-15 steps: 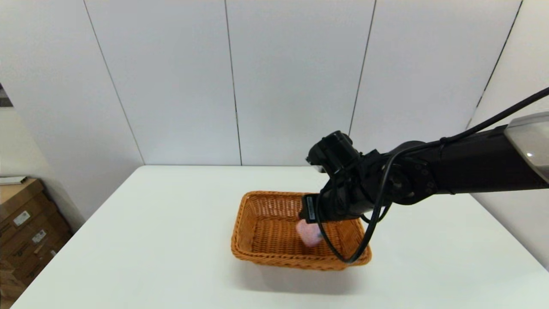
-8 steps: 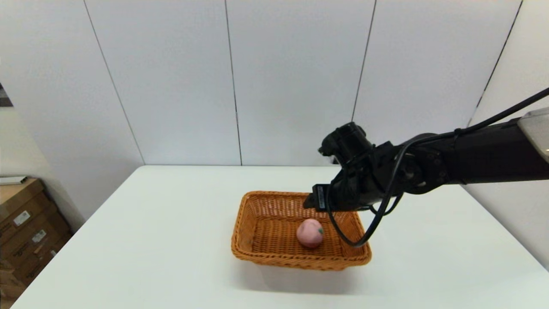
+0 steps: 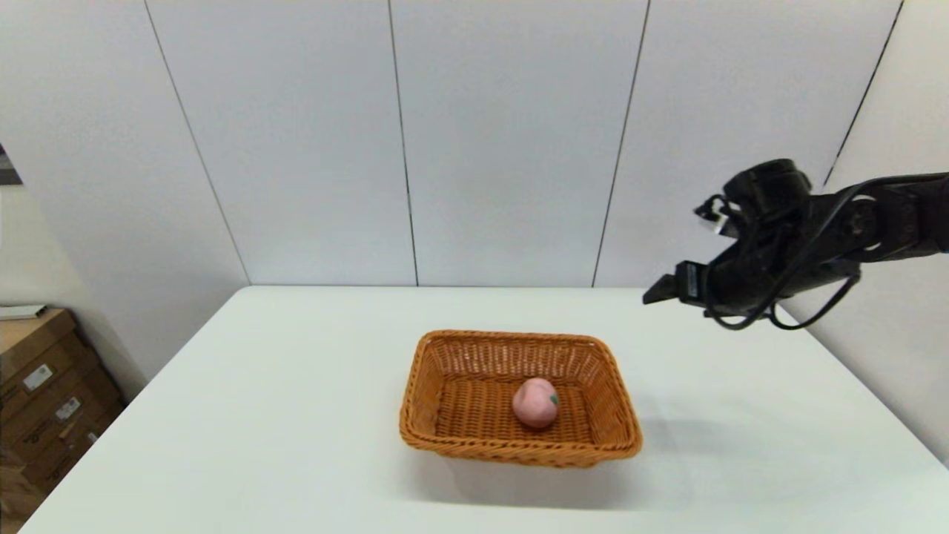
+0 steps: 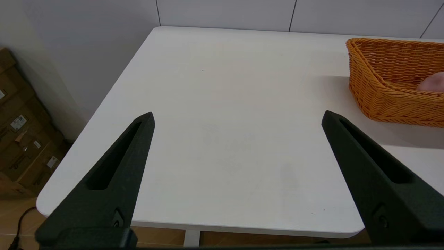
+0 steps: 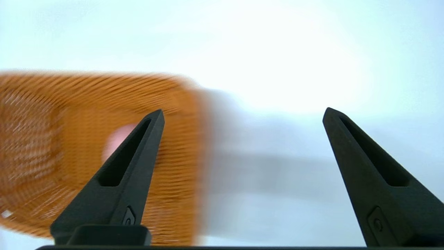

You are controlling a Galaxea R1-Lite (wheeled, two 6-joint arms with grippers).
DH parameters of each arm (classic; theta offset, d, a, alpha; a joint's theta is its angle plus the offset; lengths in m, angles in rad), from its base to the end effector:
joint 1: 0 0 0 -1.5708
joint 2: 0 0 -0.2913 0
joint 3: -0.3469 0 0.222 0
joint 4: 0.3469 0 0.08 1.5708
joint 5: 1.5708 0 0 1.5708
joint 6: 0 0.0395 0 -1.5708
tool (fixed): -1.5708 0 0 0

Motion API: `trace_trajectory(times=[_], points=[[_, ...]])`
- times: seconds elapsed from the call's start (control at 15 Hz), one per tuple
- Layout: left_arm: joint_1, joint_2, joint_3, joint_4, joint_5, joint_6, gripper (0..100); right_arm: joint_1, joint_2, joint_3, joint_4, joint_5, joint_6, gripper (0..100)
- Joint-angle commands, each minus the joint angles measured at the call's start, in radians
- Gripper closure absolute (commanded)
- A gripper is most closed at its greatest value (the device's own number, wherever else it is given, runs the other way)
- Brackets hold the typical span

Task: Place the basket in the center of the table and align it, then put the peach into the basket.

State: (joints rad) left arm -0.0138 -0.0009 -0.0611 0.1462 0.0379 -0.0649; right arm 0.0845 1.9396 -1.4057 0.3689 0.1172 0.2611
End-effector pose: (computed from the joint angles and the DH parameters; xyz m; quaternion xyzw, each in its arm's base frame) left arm 0.0315 0.0011 0.0780 -0.0313 0.0417 0.0134 0.9986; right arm 0.3952 0.0381 0.1368 0.1236 0.4442 0.0330 0.8867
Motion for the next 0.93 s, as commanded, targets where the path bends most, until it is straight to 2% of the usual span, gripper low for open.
trace_trajectory(times=[0.07, 0.27, 0.53, 0.73, 0.87, 0.93], points=[[0.000, -0.001, 0.000, 0.001, 0.000, -0.001, 0, -0.321, 0.007, -0.002, 0.022, 0.148, -0.154, 0], [0.000, -0.001, 0.000, 0.001, 0.000, -0.001, 0, -0.434, 0.002, -0.004, 0.010, 0.148, -0.255, 0], [0.000, -0.001, 0.000, 0.001, 0.000, -0.001, 0, -0.439, -0.162, 0.070, 0.019, 0.196, -0.266, 0], [0.000, -0.001, 0.000, 0.001, 0.000, -0.001, 0, -0.414, -0.364, 0.205, 0.053, 0.294, -0.267, 0], [0.000, -0.001, 0.000, 0.001, 0.000, -0.001, 0, -0.397, -0.487, 0.252, 0.134, 0.348, -0.283, 0], [0.000, -0.001, 0.000, 0.001, 0.000, -0.001, 0, -0.382, -0.553, 0.266, 0.206, 0.386, -0.302, 0]])
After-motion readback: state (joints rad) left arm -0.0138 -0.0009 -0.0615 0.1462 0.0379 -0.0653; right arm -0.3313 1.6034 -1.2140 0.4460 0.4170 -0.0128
